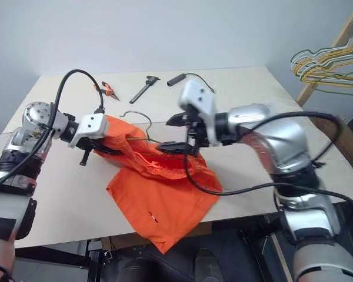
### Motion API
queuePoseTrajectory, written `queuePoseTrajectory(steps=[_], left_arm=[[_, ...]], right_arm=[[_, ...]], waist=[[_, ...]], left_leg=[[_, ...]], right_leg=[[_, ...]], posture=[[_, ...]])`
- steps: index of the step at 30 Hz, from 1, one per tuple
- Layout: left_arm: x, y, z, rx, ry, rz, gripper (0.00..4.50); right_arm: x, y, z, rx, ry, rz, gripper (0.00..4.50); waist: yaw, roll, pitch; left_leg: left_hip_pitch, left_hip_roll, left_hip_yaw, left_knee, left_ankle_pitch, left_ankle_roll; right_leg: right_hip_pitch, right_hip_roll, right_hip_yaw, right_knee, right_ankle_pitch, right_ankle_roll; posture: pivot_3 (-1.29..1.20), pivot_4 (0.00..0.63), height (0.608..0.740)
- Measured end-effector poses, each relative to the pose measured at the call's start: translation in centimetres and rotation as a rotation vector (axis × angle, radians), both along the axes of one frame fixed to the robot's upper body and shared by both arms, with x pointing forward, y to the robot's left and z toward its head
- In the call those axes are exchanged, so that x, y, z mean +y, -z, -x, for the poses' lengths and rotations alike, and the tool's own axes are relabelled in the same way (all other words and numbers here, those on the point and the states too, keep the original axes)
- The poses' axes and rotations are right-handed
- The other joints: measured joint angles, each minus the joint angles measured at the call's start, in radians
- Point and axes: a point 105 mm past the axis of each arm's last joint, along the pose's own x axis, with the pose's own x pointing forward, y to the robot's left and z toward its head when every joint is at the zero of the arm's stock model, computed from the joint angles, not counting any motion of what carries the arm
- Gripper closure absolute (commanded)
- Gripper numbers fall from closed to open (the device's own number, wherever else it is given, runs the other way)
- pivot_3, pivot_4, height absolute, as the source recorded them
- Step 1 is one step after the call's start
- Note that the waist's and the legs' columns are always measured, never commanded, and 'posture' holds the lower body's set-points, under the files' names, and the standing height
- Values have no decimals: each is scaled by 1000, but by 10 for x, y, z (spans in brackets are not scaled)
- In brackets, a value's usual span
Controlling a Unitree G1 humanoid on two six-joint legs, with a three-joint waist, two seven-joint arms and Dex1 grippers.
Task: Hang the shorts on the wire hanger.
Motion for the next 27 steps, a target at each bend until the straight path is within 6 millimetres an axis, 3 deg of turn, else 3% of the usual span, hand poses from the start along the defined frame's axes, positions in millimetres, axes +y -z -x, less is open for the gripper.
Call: queuePoseTrajectory(steps=[4,14,17,18,23,27], left_arm=[[0,1,0,5,-1,3,4500],[0,-1,0,5,-2,11,4500],[0,-1,3,24,2,24,4500],[0,-2,3,26,0,34,3965],[-7,-22,7,12,8,138,2445],[2,-33,9,10,-21,156,1172]], right_arm=[[24,7,-8,11,11,27,841],[21,26,-11,30,-1,29,4341],[21,26,-10,15,-26,18,4473],[20,26,-10,12,-30,13,4500],[16,31,-12,4,-48,-2,4500],[11,33,-14,0,-48,0,4500]], waist=[[-2,0,0],[-5,0,-1],[-6,0,-1],[-6,0,-1],[-4,0,-1],[-6,0,-1]], left_leg=[[0,0,-1,0,0,0],[0,0,-2,0,0,0],[0,0,-3,0,0,0],[0,0,-3,0,0,0],[0,0,-3,0,0,0],[1,0,-3,-1,0,0]], right_leg=[[0,0,0,0,0,0],[0,0,0,0,0,0],[0,0,0,0,0,0],[0,0,0,0,0,0],[0,0,0,0,0,0],[0,0,0,0,0,0]], posture=[[-103,42,740],[-98,40,740],[-95,41,740],[-95,41,740],[-88,52,740],[-87,55,740]])
